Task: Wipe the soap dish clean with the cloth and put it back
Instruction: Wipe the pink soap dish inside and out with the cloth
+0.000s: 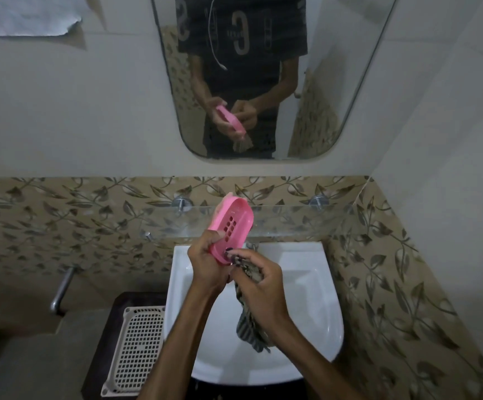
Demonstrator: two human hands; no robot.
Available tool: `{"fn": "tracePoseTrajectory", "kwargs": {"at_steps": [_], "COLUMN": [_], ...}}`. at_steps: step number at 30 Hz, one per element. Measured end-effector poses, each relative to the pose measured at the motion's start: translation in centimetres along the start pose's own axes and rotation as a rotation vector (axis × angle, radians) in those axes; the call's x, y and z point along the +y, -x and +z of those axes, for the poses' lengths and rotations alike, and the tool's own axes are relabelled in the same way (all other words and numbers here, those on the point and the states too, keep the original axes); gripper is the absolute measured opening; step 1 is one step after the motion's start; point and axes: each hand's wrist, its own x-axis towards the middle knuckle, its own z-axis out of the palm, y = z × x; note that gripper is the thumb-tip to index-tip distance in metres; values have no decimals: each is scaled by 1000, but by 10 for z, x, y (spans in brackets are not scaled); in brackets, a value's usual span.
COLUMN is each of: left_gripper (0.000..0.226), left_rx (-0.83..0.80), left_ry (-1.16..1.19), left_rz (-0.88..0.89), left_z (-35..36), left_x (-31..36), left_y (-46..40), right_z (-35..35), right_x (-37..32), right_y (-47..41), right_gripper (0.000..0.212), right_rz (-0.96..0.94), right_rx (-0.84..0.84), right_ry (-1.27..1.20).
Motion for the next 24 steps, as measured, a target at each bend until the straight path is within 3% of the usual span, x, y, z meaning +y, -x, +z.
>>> {"fn": "tracePoseTrajectory", "kwargs": {"at_steps": [4, 8, 13, 16, 21, 24], "left_gripper": [82, 89, 80, 82, 72, 48], "left_rx": [-183, -350, -300, -274, -442, -400], "left_ry": [-35, -26, 127, 134, -13, -273], "left_rz": [-43, -128, -135, -149, -228, -165], "left_z": [-10, -25, -27, -26, -31, -24], "left_x": [1, 16, 19, 8, 20, 26], "left_y": [2, 2, 2, 0, 0, 4], "right_z": [-10, -32, -39, -34, -50, -56], "right_x": [7, 0, 4, 16, 11, 4], "right_y": [-12, -30, -17, -15, -32, -43], "right_gripper": [22, 16, 37, 27, 16, 12], "right_rz": [-274, -638, -599, -634, -832, -913], "right_rx": [55, -71, -216, -134, -279, -339], "right_ry": [301, 602, 645, 601, 765, 844]}}
